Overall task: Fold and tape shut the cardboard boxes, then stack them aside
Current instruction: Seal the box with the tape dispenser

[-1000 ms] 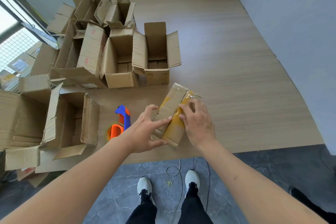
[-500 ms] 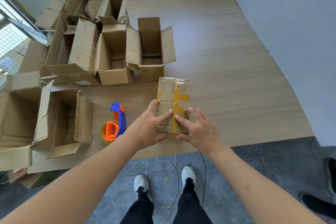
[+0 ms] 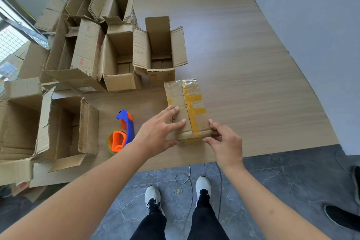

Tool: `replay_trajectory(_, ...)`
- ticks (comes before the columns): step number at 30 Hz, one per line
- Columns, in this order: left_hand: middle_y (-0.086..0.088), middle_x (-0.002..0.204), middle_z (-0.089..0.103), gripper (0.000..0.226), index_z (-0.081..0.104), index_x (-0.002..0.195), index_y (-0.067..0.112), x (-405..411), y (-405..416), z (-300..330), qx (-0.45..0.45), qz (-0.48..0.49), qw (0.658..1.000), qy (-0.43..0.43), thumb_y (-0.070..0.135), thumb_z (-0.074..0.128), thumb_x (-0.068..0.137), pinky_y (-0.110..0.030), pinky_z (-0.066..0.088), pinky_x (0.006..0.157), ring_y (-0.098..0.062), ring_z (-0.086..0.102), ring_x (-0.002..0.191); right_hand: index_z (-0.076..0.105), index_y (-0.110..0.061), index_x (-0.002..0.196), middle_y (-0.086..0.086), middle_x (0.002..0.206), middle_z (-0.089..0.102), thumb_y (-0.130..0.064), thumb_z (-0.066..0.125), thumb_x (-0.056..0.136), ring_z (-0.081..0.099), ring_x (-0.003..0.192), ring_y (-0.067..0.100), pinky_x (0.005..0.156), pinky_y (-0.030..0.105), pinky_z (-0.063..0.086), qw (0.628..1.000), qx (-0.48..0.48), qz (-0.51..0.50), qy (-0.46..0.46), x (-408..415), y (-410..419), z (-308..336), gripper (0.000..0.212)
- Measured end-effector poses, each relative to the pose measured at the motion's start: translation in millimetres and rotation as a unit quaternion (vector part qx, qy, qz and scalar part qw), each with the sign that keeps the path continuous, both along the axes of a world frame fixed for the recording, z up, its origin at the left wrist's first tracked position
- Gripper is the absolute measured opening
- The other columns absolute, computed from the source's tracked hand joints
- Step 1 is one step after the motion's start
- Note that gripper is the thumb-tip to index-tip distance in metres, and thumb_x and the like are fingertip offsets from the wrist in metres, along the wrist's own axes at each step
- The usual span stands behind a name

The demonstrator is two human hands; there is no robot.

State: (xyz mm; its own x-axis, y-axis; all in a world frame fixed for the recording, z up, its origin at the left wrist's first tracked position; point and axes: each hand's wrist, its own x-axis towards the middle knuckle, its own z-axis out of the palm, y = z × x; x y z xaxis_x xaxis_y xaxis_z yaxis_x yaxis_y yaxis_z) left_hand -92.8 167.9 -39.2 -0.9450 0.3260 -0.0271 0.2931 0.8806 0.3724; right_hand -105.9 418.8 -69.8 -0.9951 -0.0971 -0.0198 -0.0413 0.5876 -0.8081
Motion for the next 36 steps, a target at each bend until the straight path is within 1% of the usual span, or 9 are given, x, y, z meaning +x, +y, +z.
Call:
replay_trajectory(5,-0.008,0.164,0.033,0.076,0.056,0.146,0.029,2,2,-5,0.032,0.01,0.999,-0.008,0.043,0.086,0.077,-0.039,0.034,0.12,-0.024,0.022,0.155,0.077,-0.016,0.117,-0.003,0.097,0.076,0.004,0.087,0.069,0.07,0.086,0.009,0.084,0.026,0.057,0.998,0.041,-0.001,0.048,-2,5,-4,0.052)
replay_trajectory(12,-0.011,0.155,0.046,0.067,0.069,0.132,0.022,6,22,-3,0.038,0.07,0.997,0.019,0.039,0.09,0.072,-0.041,0.049,0.107,-0.028,0.035,0.15,0.079,-0.029,0.111,-0.011,0.093,0.078,-0.02,0.086,0.079,0.072,0.086,0.01,0.078,0.032,0.056,0.996,0.088,0.031,0.003,-7,10,3,0.034)
replay_trajectory(19,-0.006,0.163,0.036,0.077,0.058,0.144,0.029,1,6,6,0.013,0.027,0.999,-0.02,0.048,0.086,0.075,-0.034,0.031,0.117,-0.023,0.026,0.154,0.076,-0.022,0.121,-0.002,0.103,0.079,-0.033,0.076,0.09,0.075,0.09,0.016,0.078,0.033,0.057,0.996,0.076,0.029,-0.025,-1,15,0,0.033)
replay_trajectory(26,-0.002,0.166,0.03,0.068,0.054,0.147,0.033,3,14,5,0.017,0.047,0.998,-0.026,0.041,0.08,0.084,-0.036,0.041,0.114,-0.018,0.018,0.156,0.078,-0.018,0.102,-0.005,0.066,0.062,-0.028,0.063,0.101,0.059,0.064,0.023,0.06,0.035,0.045,0.992,0.118,0.033,-0.027,1,10,2,0.017)
replay_trajectory(28,-0.002,0.165,0.031,0.068,0.055,0.145,0.033,4,15,3,0.025,0.052,0.998,-0.021,0.043,0.08,0.083,-0.038,0.043,0.114,-0.019,0.019,0.156,0.073,-0.021,0.11,-0.008,0.076,0.064,-0.031,0.06,0.102,0.063,0.074,0.022,0.065,0.034,0.045,0.992,0.113,0.048,-0.036,3,9,7,0.018)
replay_trajectory(30,-0.003,0.164,0.032,0.07,0.055,0.146,0.033,2,16,4,0.025,0.051,0.998,-0.021,0.047,0.08,0.082,-0.04,0.041,0.116,-0.019,0.02,0.155,0.058,-0.02,0.139,-0.003,0.124,0.069,-0.045,0.059,0.101,0.064,0.117,0.02,0.09,0.036,0.052,0.989,0.114,0.077,-0.057,7,8,12,0.046)
replay_trajectory(32,-0.003,0.164,0.032,0.072,0.053,0.147,0.034,1,18,5,0.021,0.043,0.998,-0.027,0.052,0.079,0.082,-0.041,0.039,0.118,-0.02,0.02,0.155,0.021,-0.018,0.162,-0.004,0.166,0.026,-0.06,0.061,0.093,0.03,0.149,0.013,0.114,0.035,0.035,0.983,0.128,0.095,-0.087,10,4,17,0.09)
replay_trajectory(34,-0.003,0.165,0.031,0.075,0.051,0.148,0.034,0,18,4,0.017,0.03,0.999,-0.032,0.053,0.079,0.081,-0.041,0.037,0.119,-0.021,0.02,0.155,0.011,-0.026,0.164,-0.005,0.171,0.008,-0.064,0.062,0.089,0.025,0.153,0.016,0.113,0.041,0.039,0.98,0.155,0.112,-0.061,7,-3,20,0.099)
replay_trajectory(36,-0.003,0.165,0.029,0.076,0.049,0.15,0.035,0,15,3,0.013,0.015,0.999,-0.042,0.05,0.08,0.082,-0.039,0.034,0.121,-0.021,0.018,0.156,0.024,-0.033,0.162,-0.002,0.171,0.014,-0.058,0.066,0.089,0.043,0.144,0.026,0.101,0.047,0.052,0.976,0.177,0.126,-0.03,2,-8,19,0.087)
